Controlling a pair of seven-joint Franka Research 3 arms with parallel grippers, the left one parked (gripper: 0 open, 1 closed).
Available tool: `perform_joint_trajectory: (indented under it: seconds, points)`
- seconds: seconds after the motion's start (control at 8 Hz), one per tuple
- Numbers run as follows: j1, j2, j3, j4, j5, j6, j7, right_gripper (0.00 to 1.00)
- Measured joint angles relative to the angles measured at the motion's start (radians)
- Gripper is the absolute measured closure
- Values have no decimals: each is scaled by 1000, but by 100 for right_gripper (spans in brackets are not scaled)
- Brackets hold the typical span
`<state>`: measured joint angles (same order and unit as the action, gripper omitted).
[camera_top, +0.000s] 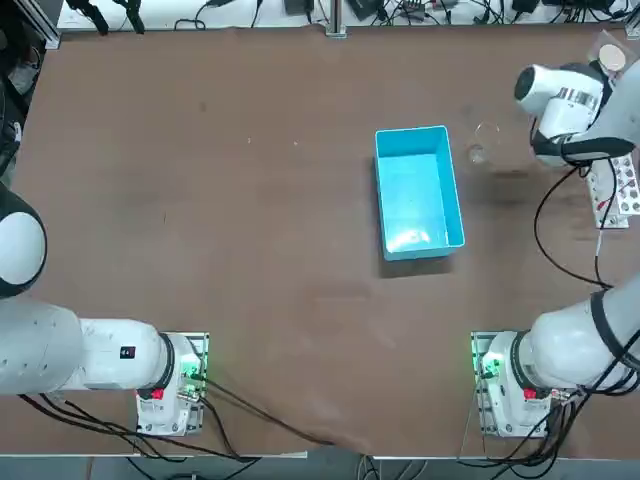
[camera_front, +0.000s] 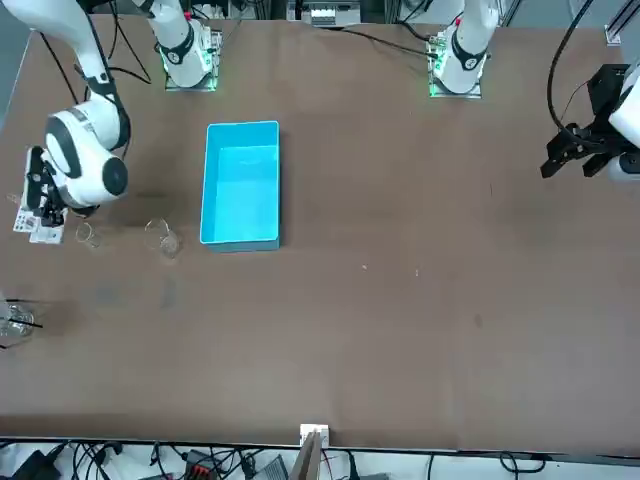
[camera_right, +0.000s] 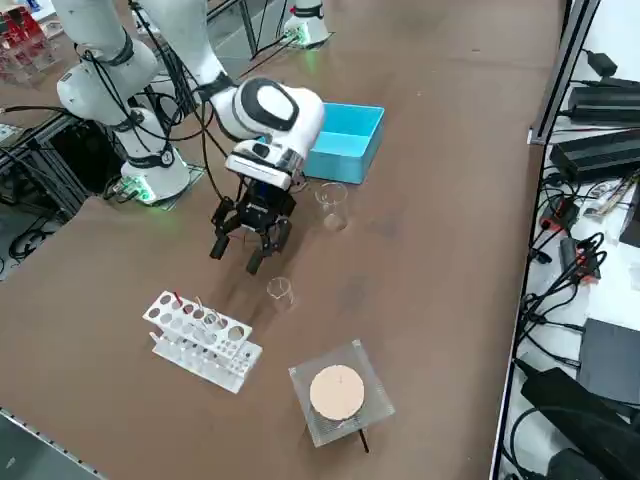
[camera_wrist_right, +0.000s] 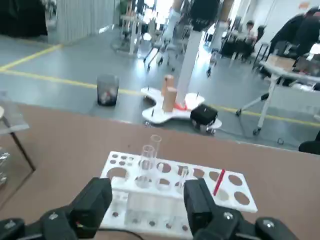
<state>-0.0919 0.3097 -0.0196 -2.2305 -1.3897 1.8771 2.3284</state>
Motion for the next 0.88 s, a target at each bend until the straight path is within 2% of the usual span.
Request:
perform_joint_trajectory:
  seconds: [0.62, 0.88]
  points:
    - [6, 146, 1, -11, -152, -166, 235, 16]
    - [0, 187, -3, -10, -181, -185, 301, 17]
